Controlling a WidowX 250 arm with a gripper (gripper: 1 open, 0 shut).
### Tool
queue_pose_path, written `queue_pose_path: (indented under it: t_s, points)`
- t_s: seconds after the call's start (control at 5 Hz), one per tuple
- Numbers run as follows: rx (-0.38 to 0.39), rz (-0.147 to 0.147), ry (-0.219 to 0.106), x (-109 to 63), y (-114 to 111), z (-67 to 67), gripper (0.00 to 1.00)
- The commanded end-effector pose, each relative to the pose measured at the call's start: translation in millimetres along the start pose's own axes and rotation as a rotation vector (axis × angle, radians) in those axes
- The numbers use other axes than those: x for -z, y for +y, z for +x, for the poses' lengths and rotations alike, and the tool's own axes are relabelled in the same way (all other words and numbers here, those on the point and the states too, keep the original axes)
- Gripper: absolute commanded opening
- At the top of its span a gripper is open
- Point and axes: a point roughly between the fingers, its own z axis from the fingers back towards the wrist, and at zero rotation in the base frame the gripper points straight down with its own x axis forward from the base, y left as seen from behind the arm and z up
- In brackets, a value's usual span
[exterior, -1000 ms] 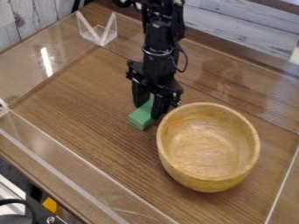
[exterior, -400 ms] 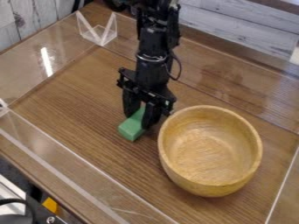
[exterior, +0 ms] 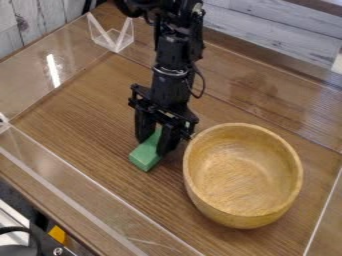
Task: Put the green block in the brown bowl
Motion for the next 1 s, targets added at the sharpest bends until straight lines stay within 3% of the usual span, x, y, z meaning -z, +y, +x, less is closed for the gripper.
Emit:
queue_pose_path:
  t_s: [0.0, 0.8]
  points:
    - [0.001, 0.014, -0.031, -13.4, 0, -1.5, 0.0]
    - [-0.011, 0.031, -0.046, -37.3, -2, -7.5, 0.0]
